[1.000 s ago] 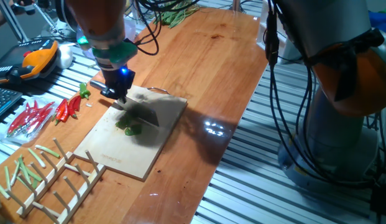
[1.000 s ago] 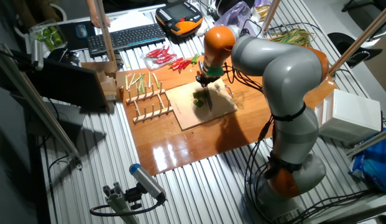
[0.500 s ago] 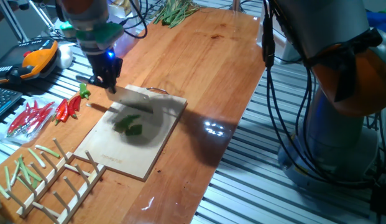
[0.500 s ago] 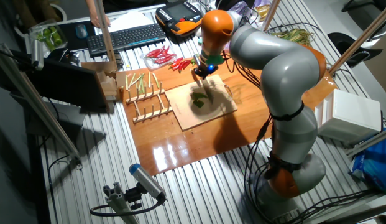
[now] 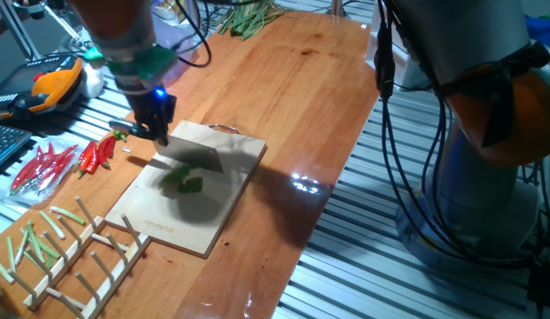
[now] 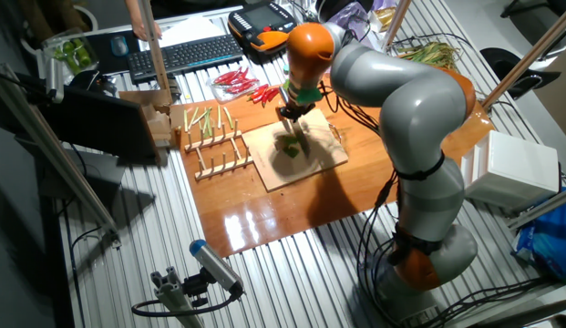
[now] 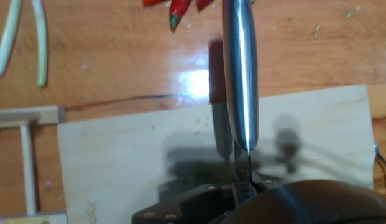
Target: Chop the chili peppers
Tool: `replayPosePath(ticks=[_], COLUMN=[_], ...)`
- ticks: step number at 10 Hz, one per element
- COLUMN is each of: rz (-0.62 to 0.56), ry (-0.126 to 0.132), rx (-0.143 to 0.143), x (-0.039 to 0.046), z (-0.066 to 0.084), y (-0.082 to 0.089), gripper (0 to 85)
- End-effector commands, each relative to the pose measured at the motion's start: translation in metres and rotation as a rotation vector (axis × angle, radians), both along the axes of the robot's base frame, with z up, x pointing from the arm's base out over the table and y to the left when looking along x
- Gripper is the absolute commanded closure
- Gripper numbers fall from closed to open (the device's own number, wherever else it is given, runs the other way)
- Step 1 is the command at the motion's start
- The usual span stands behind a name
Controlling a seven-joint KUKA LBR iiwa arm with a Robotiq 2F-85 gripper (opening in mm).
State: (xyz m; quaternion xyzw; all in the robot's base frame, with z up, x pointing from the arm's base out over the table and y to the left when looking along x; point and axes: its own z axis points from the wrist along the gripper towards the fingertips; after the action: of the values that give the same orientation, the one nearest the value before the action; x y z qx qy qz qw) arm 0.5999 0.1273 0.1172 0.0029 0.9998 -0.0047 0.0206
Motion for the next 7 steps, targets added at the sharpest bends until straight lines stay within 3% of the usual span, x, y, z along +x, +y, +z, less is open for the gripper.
replayPosePath(ticks=[1, 4, 5, 7], rz=[0.005, 0.008, 0.014, 0.033], ry=[-0.002, -0.013, -0.014, -0.005], rx=[-0.001, 0.0, -0.014, -0.018], x=[-0.0026, -0.0108, -0.0129, -0.0129], z=[-0.002, -0.008, -0.01, -0.022], y=[0.002, 0.007, 0.008, 0.007], gripper=[85.0, 85.0, 85.0, 85.0])
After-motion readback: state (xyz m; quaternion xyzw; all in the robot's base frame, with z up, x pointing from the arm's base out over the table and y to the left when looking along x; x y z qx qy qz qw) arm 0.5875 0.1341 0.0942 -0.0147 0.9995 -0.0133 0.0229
